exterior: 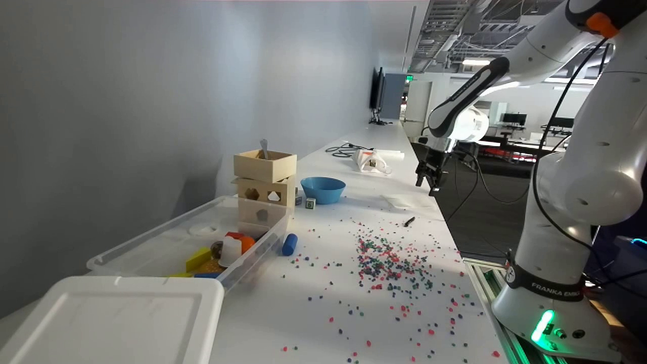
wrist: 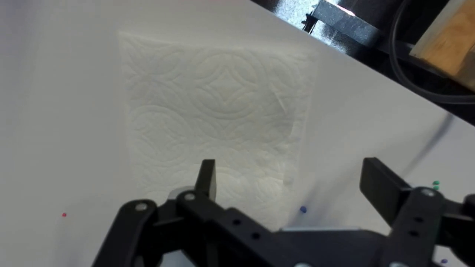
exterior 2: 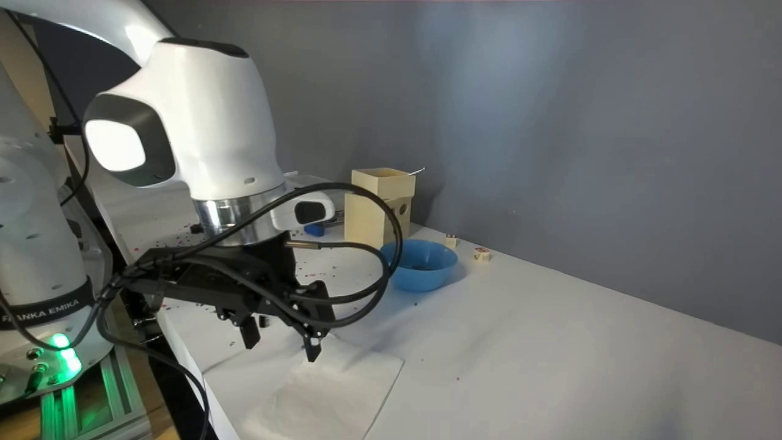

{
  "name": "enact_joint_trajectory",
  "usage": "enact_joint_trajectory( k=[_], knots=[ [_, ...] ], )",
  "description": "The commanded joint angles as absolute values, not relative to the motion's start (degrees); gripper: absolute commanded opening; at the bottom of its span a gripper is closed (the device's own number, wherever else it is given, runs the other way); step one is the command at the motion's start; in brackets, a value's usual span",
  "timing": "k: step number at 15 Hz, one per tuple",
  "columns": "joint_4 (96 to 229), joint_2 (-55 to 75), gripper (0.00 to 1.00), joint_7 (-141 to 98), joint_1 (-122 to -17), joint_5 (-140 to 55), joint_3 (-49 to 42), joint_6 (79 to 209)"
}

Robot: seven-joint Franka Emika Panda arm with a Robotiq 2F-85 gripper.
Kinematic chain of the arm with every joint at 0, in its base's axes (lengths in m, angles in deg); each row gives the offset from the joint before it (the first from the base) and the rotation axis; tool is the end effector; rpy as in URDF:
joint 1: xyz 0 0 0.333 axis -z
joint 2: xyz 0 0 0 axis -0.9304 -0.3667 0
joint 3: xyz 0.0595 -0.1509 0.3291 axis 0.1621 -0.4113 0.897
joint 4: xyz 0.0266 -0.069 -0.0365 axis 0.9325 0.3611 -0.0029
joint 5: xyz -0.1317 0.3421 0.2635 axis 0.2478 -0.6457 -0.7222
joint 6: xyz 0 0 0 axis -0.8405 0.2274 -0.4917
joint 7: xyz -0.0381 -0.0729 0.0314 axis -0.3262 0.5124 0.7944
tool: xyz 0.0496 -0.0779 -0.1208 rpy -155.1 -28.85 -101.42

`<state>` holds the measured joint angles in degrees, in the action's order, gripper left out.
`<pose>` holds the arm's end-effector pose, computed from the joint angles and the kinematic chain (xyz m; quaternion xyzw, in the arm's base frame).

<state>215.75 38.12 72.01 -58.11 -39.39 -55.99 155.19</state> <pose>0.2069 -0.4515 0.2845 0.9697 0.2312 0.0645 0.0454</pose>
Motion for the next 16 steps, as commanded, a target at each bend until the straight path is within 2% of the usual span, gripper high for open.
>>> enact_joint_trajectory(
  k=[1, 11, 16],
  knots=[
    [218.0, 37.2, 1.0, 69.7, -57.0, -43.1, -53.4, 160.2],
    [221.0, 32.4, 1.0, 71.1, -64.1, -46.6, -55.0, 169.2],
    [219.1, 26.2, 1.0, 71.6, -66.0, -52.6, -56.2, 167.2]
  ],
)
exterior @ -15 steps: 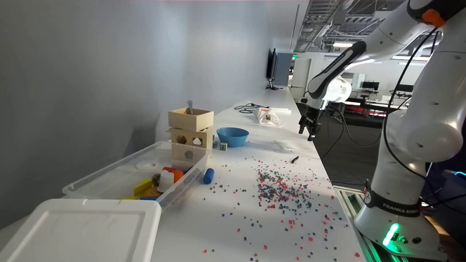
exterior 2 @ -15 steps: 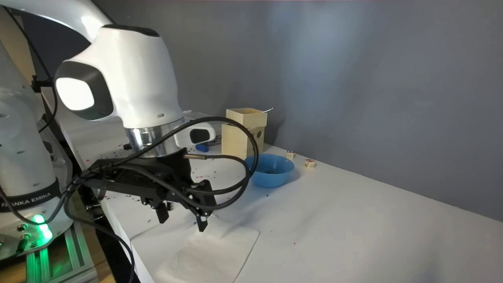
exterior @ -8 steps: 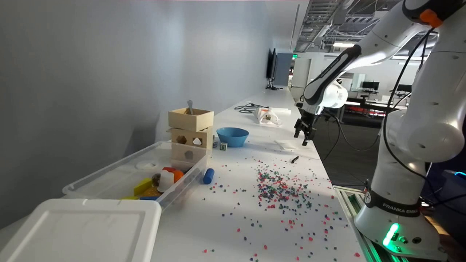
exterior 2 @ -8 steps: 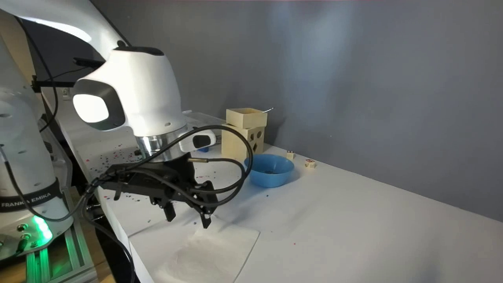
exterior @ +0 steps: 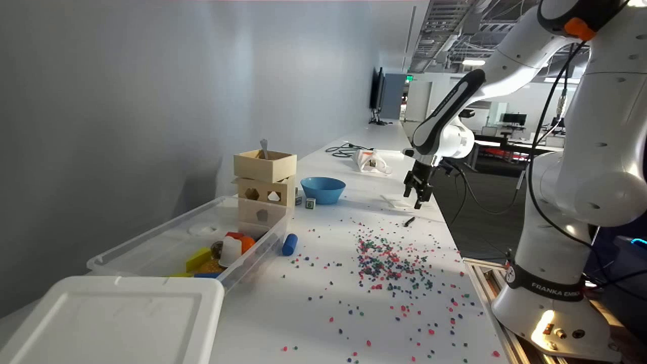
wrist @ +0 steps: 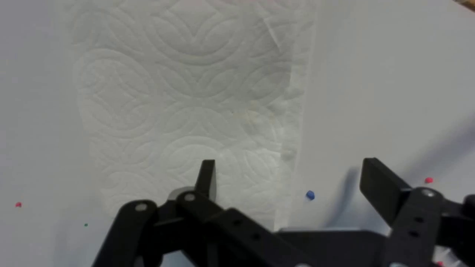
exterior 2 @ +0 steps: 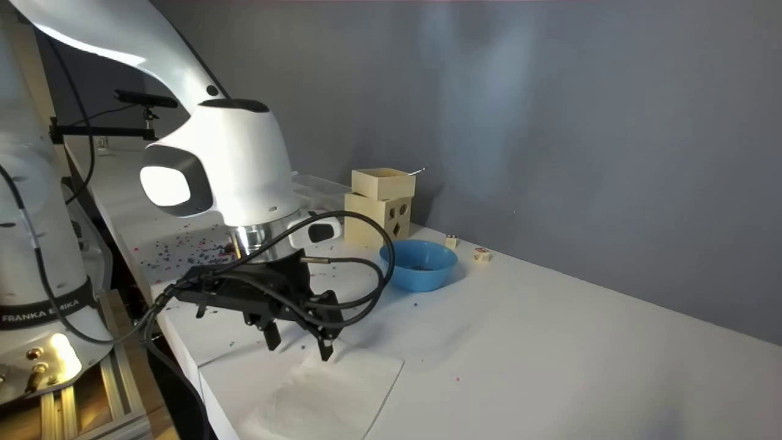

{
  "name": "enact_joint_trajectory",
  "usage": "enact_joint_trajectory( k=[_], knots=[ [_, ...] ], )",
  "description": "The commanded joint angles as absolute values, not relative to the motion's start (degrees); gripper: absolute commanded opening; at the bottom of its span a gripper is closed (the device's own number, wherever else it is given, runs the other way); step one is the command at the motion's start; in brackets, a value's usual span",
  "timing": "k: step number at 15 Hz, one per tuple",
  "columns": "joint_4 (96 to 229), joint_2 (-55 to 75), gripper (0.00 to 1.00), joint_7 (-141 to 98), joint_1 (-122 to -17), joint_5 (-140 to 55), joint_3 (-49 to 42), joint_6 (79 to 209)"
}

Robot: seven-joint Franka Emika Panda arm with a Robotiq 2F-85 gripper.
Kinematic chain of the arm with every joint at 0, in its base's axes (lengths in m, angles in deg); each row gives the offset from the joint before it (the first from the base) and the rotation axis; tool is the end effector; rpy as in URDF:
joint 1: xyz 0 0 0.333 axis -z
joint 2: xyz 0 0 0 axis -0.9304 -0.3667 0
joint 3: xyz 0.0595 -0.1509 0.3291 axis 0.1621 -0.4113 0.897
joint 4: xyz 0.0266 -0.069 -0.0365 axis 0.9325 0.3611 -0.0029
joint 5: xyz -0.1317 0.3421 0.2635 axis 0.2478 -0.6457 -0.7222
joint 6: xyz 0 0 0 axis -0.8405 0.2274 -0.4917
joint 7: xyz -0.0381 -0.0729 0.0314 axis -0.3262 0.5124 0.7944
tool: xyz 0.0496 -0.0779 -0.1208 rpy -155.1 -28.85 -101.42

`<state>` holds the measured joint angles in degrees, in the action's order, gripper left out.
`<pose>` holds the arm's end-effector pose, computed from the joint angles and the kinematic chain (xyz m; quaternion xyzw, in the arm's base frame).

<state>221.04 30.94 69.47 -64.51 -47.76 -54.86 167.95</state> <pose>0.2516 -0.4098 0.2340 0.9725 0.2128 0.0657 0.0684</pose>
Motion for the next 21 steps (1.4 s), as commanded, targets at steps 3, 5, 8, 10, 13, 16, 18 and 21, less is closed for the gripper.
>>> enact_joint_trajectory(
  k=[3, 5, 8, 10, 13, 16, 18, 21],
  knots=[
    [217.3, 23.5, 1.0, 72.7, -65.4, -57.9, -55.6, 166.0],
    [215.2, 22.0, 1.0, 73.8, -64.6, -61.8, -55.0, 164.2],
    [212.7, 19.5, 1.0, 76.8, -63.8, -67.2, -53.8, 162.7],
    [211.7, 17.9, 1.0, 80.0, -63.4, -69.6, -52.6, 162.6],
    [210.7, 15.7, 1.0, 85.0, -62.3, -72.0, -50.5, 163.5],
    [209.9, 13.5, 1.0, 88.7, -60.7, -73.6, -48.8, 164.0],
    [209.7, 12.6, 0.75, 90.3, -59.6, -74.6, -47.8, 164.3],
    [209.0, 11.4, 0.6, 91.2, -58.2, -75.6, -46.8, 164.0]
  ],
)
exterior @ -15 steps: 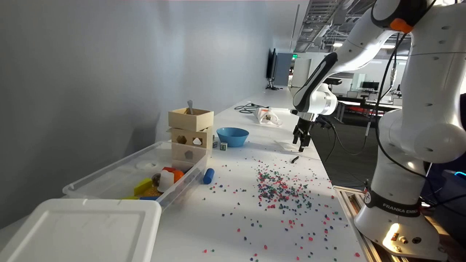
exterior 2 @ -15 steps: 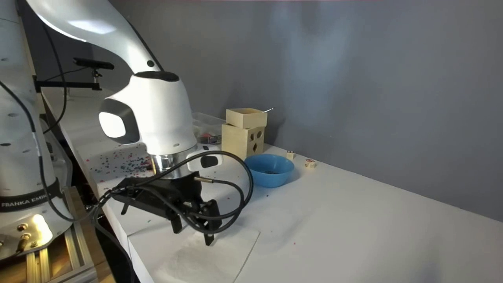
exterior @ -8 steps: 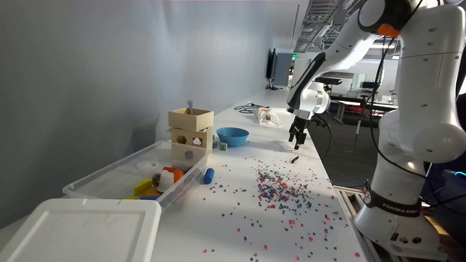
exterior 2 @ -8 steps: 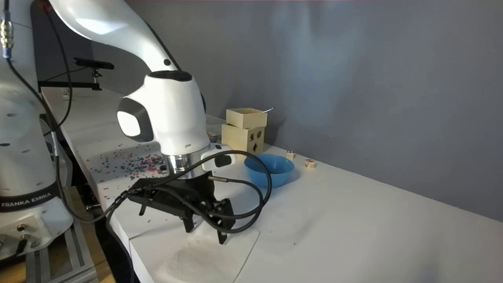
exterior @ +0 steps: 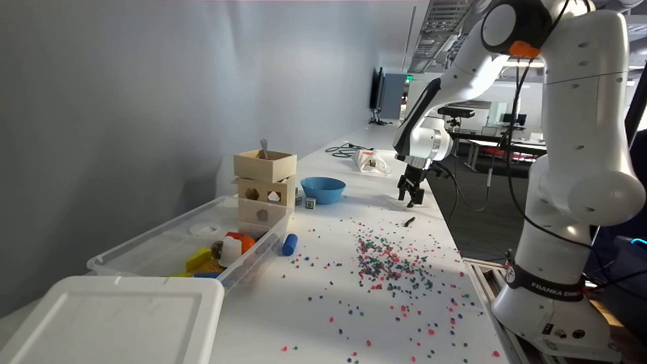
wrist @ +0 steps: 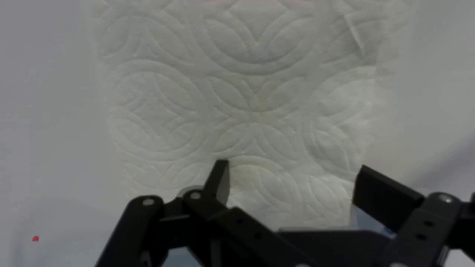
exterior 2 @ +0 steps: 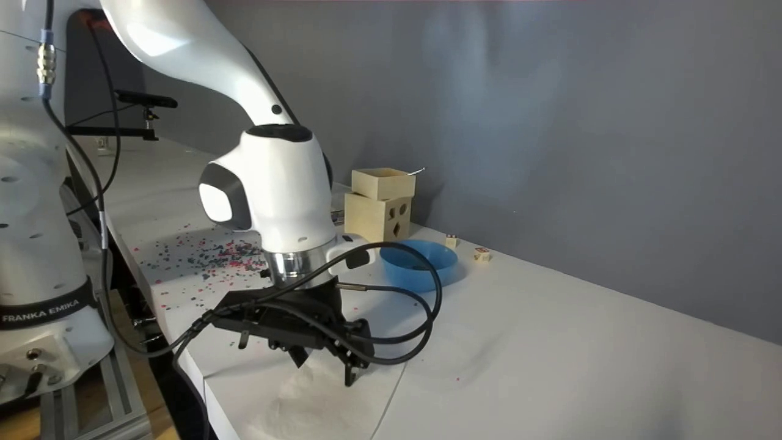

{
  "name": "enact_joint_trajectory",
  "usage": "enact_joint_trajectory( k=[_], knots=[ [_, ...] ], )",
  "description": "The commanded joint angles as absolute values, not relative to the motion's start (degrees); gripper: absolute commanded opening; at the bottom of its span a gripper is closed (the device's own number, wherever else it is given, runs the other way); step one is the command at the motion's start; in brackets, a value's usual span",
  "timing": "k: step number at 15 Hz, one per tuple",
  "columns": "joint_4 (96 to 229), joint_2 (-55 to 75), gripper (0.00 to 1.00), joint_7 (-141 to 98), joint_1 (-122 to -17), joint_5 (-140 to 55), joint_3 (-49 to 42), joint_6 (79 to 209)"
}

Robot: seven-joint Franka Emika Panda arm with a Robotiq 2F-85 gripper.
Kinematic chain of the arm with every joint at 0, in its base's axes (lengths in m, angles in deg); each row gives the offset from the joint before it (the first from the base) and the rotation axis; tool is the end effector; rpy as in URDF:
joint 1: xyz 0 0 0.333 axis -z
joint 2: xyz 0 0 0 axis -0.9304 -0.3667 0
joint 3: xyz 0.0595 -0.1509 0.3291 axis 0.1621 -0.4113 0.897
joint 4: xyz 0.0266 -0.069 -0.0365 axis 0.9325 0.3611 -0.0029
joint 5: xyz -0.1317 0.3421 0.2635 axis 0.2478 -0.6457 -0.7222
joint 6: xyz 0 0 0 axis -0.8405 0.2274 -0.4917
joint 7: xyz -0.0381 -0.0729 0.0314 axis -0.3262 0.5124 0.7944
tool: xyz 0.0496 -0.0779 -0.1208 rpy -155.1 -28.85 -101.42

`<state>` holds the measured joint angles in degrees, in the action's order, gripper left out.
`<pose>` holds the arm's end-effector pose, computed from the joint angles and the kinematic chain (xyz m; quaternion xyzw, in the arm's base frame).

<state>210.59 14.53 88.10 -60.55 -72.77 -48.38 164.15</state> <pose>0.2783 -0.4594 0.2103 0.9729 0.2182 0.0487 0.0592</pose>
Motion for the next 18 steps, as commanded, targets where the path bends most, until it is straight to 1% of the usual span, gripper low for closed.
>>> enact_joint_trajectory(
  k=[1, 2, 4, 5, 7, 8, 9, 10, 14, 18],
  knots=[
    [208.2, 11.0, 0.53, 89.9, -58.0, -75.2, -47.1, 162.9],
    [207.7, 10.8, 0.45, 89.1, -57.7, -74.9, -47.2, 162.1],
    [206.8, 10.2, 0.32, 87.2, -57.4, -73.9, -47.9, 160.7],
    [206.4, 10.1, 0.24, 86.4, -57.3, -73.7, -48.2, 159.9],
    [205.3, 9.6, 0.12, 83.8, -57.2, -73.0, -48.9, 157.4],
    [205.0, 11.3, 0.04, 78.6, -50.7, -67.7, -43.1, 156.6],
    [204.1, 11.0, 0.01, 76.3, -49.9, -66.4, -42.6, 154.9],
    [203.1, 10.8, 0.0, 73.3, -48.3, -64.9, -41.3, 153.0],
    [200.4, 11.7, 0.0, 65.5, -42.7, -61.9, -36.0, 143.3],
    [199.8, 13.5, 0.0, 61.7, -39.2, -63.9, -31.6, 138.3]
  ],
)
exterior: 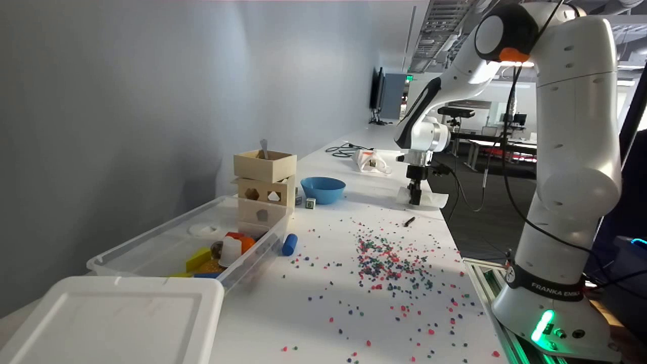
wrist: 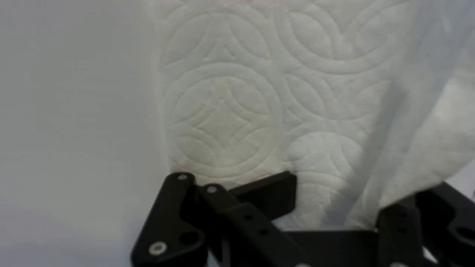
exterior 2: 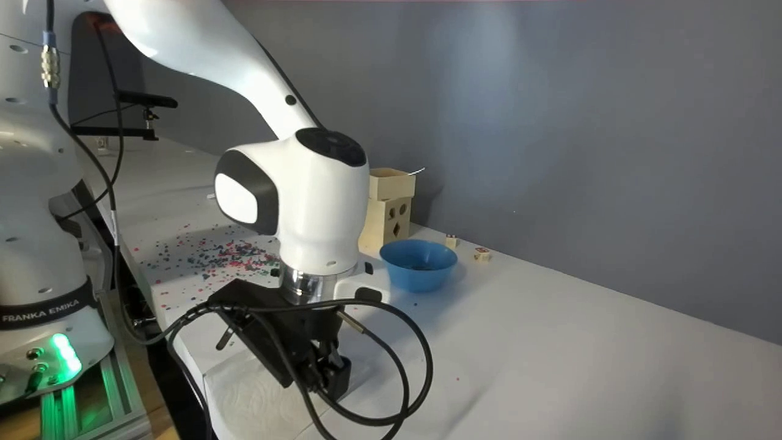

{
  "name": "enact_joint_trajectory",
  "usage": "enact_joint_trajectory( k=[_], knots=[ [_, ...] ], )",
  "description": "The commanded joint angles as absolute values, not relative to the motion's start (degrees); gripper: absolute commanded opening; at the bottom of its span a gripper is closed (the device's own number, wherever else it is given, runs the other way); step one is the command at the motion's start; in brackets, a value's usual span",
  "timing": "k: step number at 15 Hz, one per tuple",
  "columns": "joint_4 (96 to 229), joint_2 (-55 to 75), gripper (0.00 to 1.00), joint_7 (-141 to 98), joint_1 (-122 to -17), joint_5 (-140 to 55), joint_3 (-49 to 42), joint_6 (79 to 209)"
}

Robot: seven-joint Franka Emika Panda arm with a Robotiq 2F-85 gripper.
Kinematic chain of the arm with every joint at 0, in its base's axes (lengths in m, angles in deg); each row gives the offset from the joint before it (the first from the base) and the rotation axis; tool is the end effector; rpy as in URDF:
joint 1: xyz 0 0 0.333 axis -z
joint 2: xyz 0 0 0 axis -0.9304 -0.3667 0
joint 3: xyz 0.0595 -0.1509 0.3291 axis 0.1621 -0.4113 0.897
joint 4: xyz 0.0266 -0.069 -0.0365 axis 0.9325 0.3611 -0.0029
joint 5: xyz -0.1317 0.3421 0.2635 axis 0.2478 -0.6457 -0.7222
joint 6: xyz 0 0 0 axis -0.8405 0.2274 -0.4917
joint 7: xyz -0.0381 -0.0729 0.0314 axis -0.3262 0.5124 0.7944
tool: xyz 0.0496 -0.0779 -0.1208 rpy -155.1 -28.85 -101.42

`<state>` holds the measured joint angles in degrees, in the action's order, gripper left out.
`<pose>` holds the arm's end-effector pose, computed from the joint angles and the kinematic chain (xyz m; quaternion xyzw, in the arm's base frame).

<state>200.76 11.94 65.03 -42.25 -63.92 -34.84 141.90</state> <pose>0.2703 -0.4817 0.2084 -0.9942 -0.0594 -0.0096 0.0888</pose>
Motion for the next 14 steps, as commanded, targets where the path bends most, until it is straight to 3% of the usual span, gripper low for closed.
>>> enact_joint_trajectory(
  k=[1, 11, 14],
  knots=[
    [200.0, 14.0, 0.0, 61.0, -38.6, -64.1, -30.7, 137.9],
    [212.2, 28.1, 0.0, 61.2, -39.3, -56.2, -28.0, 140.9],
    [208.4, 23.8, 0.0, 61.2, -39.2, -59.0, -27.9, 139.7]
  ],
)
